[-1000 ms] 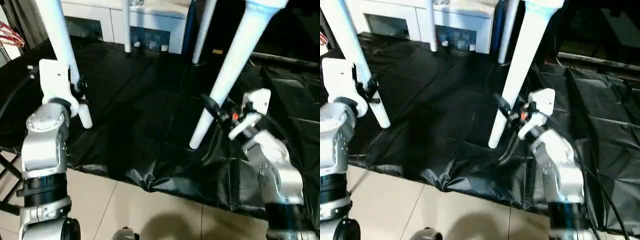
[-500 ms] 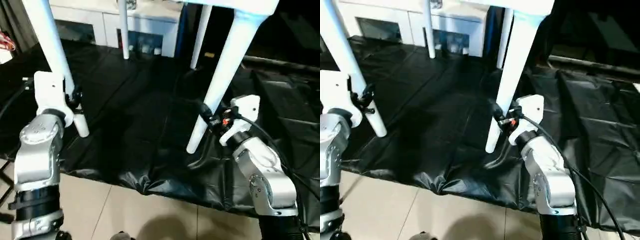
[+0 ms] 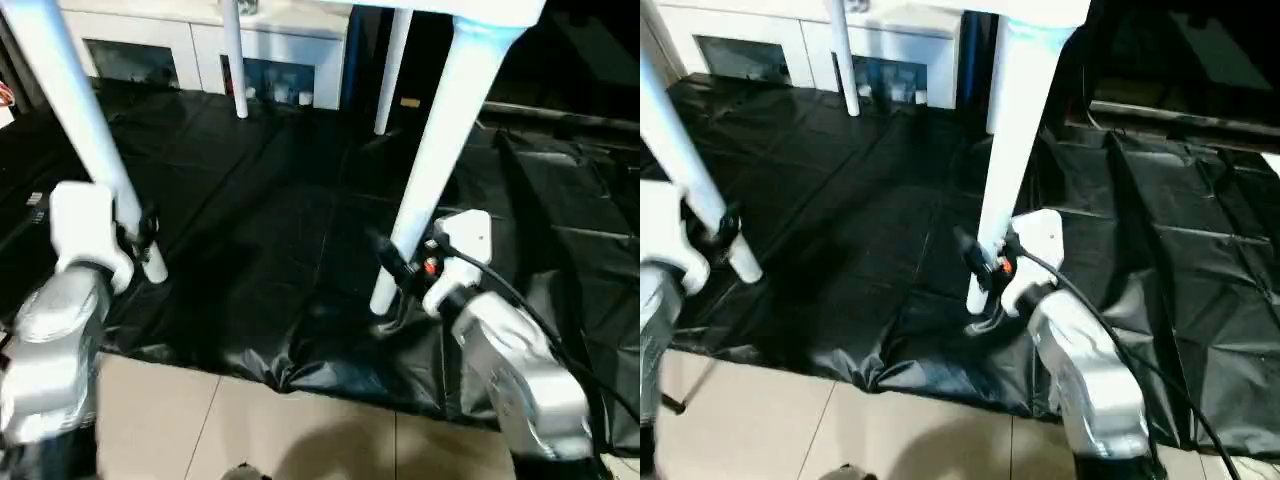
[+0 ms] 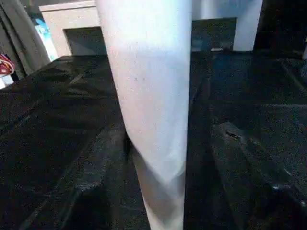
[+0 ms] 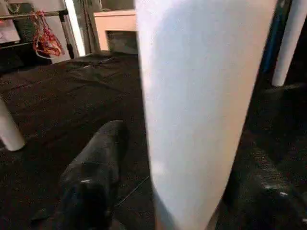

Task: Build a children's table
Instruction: Flip table

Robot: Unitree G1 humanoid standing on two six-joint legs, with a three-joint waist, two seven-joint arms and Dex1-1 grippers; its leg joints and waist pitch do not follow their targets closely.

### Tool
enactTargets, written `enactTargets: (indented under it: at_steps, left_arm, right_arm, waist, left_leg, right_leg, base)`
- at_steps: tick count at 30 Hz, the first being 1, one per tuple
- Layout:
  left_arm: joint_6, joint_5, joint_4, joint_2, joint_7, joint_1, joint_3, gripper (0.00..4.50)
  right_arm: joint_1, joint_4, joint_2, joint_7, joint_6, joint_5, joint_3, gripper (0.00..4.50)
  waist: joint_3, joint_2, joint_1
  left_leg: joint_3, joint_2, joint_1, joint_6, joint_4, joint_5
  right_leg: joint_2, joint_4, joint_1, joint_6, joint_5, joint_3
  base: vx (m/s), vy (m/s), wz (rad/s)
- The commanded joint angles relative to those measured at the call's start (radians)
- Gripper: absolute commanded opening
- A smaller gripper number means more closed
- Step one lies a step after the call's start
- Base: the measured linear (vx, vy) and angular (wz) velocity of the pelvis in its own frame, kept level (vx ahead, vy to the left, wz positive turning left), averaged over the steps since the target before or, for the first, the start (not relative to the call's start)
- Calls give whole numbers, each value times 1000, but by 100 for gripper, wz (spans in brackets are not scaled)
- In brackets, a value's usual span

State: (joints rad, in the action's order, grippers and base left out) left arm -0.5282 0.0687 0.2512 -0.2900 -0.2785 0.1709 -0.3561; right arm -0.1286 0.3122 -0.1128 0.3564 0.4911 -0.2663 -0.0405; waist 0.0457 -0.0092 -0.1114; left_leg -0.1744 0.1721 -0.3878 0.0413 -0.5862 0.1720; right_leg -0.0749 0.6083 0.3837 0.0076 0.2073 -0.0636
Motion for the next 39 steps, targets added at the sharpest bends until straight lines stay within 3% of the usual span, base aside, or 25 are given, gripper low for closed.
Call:
enactTargets:
  at_steps: [1,6,8,12,13,15,17,21,23,24,25,26,27,28,29,30,31,32,33,34,35,36,37,38,39]
  left_arm:
    - [-14,30,66,5,-19,-15,-4,329]
    - [-49,103,234,27,-59,-164,-23,373]
    - [-51,140,337,41,-97,-290,21,381]
    - [-24,141,364,101,-67,-367,54,398]
    - [-24,139,361,110,-59,-373,56,398]
    - [-9,122,349,135,-38,-401,76,398]
    - [97,67,307,165,-1,-422,113,398]
    - [207,-8,228,173,51,-377,181,398]
    - [244,17,214,177,16,-365,186,398]
    - [230,20,217,175,8,-365,190,398]
    - [220,17,217,174,10,-363,192,398]
    - [224,12,215,170,11,-363,194,398]
    - [243,9,214,168,10,-364,195,398]
    - [250,6,212,169,13,-366,197,398]
    - [301,-21,209,166,31,-377,206,398]
    - [310,-26,213,167,35,-384,210,398]
    - [312,-27,213,168,36,-385,210,398]
    - [332,-42,212,167,48,-395,218,398]
    - [354,-48,214,173,54,-414,230,398]
    - [354,-43,216,181,56,-422,231,398]
    - [355,-40,220,188,58,-428,233,398]
    - [342,-22,227,204,63,-433,228,398]
    - [340,-19,228,206,64,-433,227,398]
    - [313,1,234,219,70,-431,219,398]
    - [306,-8,231,224,86,-428,220,398]
  right_arm:
    - [16,46,-9,0,29,-25,7,316]
    - [96,148,-29,-11,95,-62,49,360]
    - [162,219,-42,-26,151,-86,82,378]
    - [226,257,-61,-58,180,-69,119,381]
    - [233,258,-63,-60,178,-64,124,381]
    - [260,258,-71,-74,156,-38,140,381]
    - [286,211,-96,-73,86,16,137,381]
    - [258,116,-103,-69,7,44,103,381]
    - [243,96,-93,-60,2,28,98,381]
    - [240,93,-91,-60,-2,27,95,381]
    - [239,89,-81,-53,-7,14,97,381]
    - [243,91,-74,-45,-3,3,94,381]
    - [250,94,-76,-40,-7,9,86,381]
    - [254,93,-75,-38,-12,10,83,381]
    - [270,90,-71,-33,-28,10,75,381]
    - [278,88,-69,-33,-37,13,71,381]
    - [279,88,-69,-32,-38,13,70,381]
    - [286,81,-69,-32,-53,20,64,381]
    - [298,73,-71,-26,-68,26,51,381]
    - [301,72,-75,-25,-74,32,45,381]
    - [302,72,-76,-23,-74,31,43,381]
    - [302,73,-75,-18,-68,23,44,381]
    - [301,73,-75,-17,-67,22,44,381]
    - [298,73,-74,-13,-58,13,48,381]
    - [290,75,-83,4,-43,3,46,381]
  waist:
    - [-51,21,6]
    - [-42,14,5]
    - [-39,12,5]
    - [-31,13,3]
    - [-28,9,6]
    - [-27,10,6]
    - [-26,15,10]
    - [-27,19,20]
    - [-31,15,22]
    - [-34,15,15]
    - [-33,7,16]
    - [-34,-4,0]
    - [-36,-12,-9]
    - [-32,-10,-34]
    - [-30,-10,-39]
    - [-28,-5,-27]
    - [-32,6,-16]
    - [-49,32,18]
    - [-52,28,19]
    - [-63,60,26]
    - [-56,65,51]
    - [-56,69,52]
    - [-60,68,58]
    - [-64,52,60]
    - [-65,32,61]
  left_leg:
    - [31,60,26,65,91,320]
    - [29,63,24,57,95,338]
    - [27,62,23,55,96,352]
    - [28,59,32,66,97,427]
    - [30,57,32,69,97,449]
    - [34,56,31,71,96,456]
    - [38,55,30,74,97,469]
    - [42,54,32,70,97,502]
    - [37,48,24,38,94,474]
    - [32,46,5,-14,87,391]
    - [-12,43,61,22,26,399]
    - [-3,36,28,0,12,359]
    - [7,28,12,-22,-8,319]
    - [31,20,1,-54,-58,277]
    - [50,21,-4,-55,-65,266]
    - [55,15,6,-33,-6,245]
    - [40,24,33,-17,36,253]
    - [26,76,97,82,73,305]
    - [88,78,45,76,105,313]
    - [96,101,70,167,99,172]
    - [134,164,67,178,122,25]
    - [137,184,68,143,122,-29]
    - [136,191,70,95,111,-81]
    - [113,168,53,-69,82,-117]
    - [93,138,42,-112,56,-86]
  right_leg:
    - [-65,-71,-22,-134,114,53]
    - [-70,-81,-24,-117,204,55]
    - [-67,-88,-19,-91,257,57]
    - [-67,-108,-6,-47,399,59]
    - [-69,-115,-6,-29,453,59]
    - [-71,-122,-4,-5,507,58]
    - [-70,-127,-4,16,530,55]
    - [-66,-132,-4,10,510,50]
    - [-85,-130,-13,-13,501,57]
    - [-113,-133,-27,-38,493,71]
    - [-94,-159,29,-18,561,133]
    - [-120,-157,-10,-10,625,189]
    - [-136,-159,-28,-7,633,225]
    - [-170,-180,-35,-13,696,294]
    - [-166,-179,-38,-27,705,313]
    - [-65,-152,-26,-43,616,277]
    - [5,-124,11,-33,524,229]
    - [71,-34,79,-6,215,122]
    - [52,15,21,-19,81,93]
    - [33,5,35,-37,-55,72]
    - [20,29,26,-47,-33,46]
    - [13,39,34,-32,11,38]
    - [3,48,35,-21,37,35]
    - [-28,24,10,-36,30,43]
    - [-50,-8,-3,-59,-21,61]
  base:
    - [0,0,0]
    - [0,0,0]
    - [0,0,0]
    - [0,0,0]
    - [0,0,0]
    - [0,0,0]
    - [0,0,0]
    - [0,0,0]
    - [0,0,0]
    - [0,0,0]
    - [-28,41,-31]
    - [27,83,-60]
    - [27,83,-60]
    - [78,144,-64]
    - [49,205,-69]
    - [49,205,-69]
    - [29,218,-58]
    - [-6,205,-40]
    - [-6,205,-40]
    - [16,163,-13]
    - [32,74,11]
    - [32,74,11]
    - [0,0,0]
    - [0,0,0]
    - [0,0,0]
